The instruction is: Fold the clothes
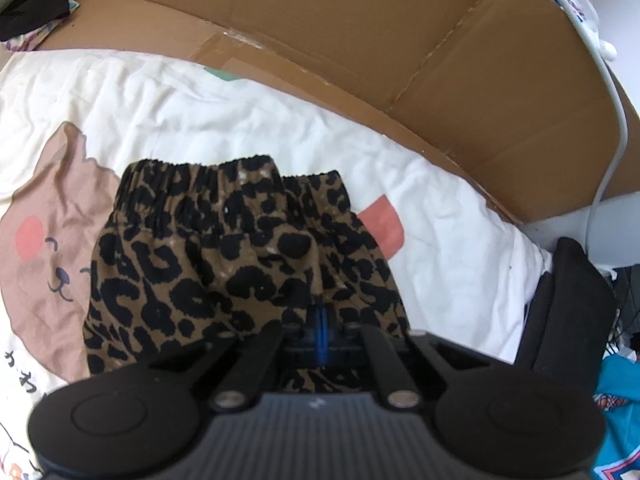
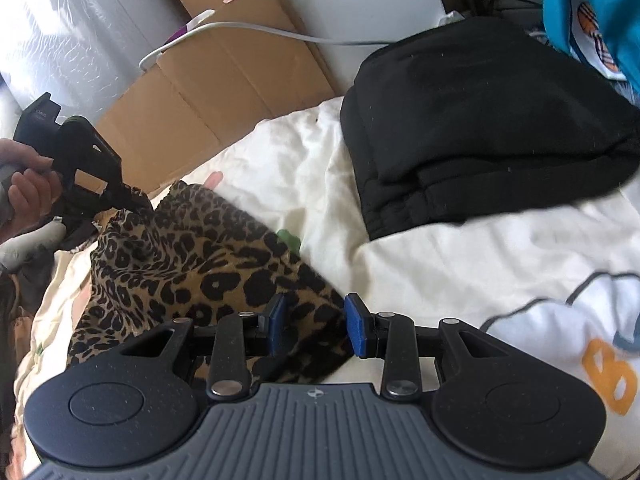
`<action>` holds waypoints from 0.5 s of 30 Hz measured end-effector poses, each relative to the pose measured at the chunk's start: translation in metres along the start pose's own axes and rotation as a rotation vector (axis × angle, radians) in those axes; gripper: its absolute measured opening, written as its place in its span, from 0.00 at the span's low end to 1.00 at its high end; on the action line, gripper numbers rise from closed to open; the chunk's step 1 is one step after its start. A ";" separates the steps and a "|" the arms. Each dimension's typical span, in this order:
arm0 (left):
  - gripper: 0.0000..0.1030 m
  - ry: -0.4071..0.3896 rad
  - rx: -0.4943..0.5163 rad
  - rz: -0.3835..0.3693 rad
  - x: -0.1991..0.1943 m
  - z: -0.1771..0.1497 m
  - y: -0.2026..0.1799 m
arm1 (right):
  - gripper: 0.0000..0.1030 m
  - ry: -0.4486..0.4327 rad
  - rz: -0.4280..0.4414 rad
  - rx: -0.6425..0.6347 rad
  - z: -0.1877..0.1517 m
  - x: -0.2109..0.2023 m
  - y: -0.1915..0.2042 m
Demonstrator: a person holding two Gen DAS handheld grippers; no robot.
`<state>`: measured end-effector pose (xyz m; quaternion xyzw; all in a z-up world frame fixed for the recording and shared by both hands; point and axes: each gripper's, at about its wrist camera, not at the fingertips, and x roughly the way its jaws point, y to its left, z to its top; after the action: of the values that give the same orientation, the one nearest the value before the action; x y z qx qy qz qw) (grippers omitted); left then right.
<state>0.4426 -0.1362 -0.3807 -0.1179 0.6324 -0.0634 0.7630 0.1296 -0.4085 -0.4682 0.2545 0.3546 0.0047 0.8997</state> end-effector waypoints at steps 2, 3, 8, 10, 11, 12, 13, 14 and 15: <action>0.00 -0.002 0.001 -0.001 0.004 0.000 0.000 | 0.18 -0.003 0.001 0.016 -0.002 -0.001 -0.002; 0.00 -0.004 0.002 -0.001 0.006 0.000 0.000 | 0.02 -0.005 0.000 0.022 -0.002 -0.002 -0.003; 0.00 -0.046 0.057 0.005 -0.003 0.001 -0.013 | 0.01 -0.045 0.072 0.172 0.000 -0.016 -0.014; 0.00 -0.062 0.067 -0.014 -0.006 0.004 -0.020 | 0.01 -0.060 0.070 0.185 0.001 -0.023 -0.015; 0.00 -0.068 0.070 -0.023 -0.008 0.005 -0.023 | 0.01 -0.064 0.066 0.183 0.001 -0.025 -0.014; 0.00 -0.070 0.071 -0.026 -0.008 0.007 -0.027 | 0.01 -0.063 0.062 0.180 0.001 -0.025 -0.014; 0.00 -0.071 0.073 -0.027 -0.008 0.008 -0.030 | 0.01 -0.059 0.052 0.172 0.000 -0.024 -0.013; 0.00 -0.070 0.076 -0.028 -0.007 0.008 -0.033 | 0.01 -0.055 0.040 0.163 0.000 -0.022 -0.012; 0.00 -0.070 0.081 -0.027 -0.005 0.008 -0.036 | 0.01 -0.050 0.029 0.156 -0.001 -0.021 -0.012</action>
<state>0.4510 -0.1685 -0.3649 -0.0978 0.6006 -0.0951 0.7878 0.1114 -0.4228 -0.4611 0.3290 0.3276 -0.0165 0.8855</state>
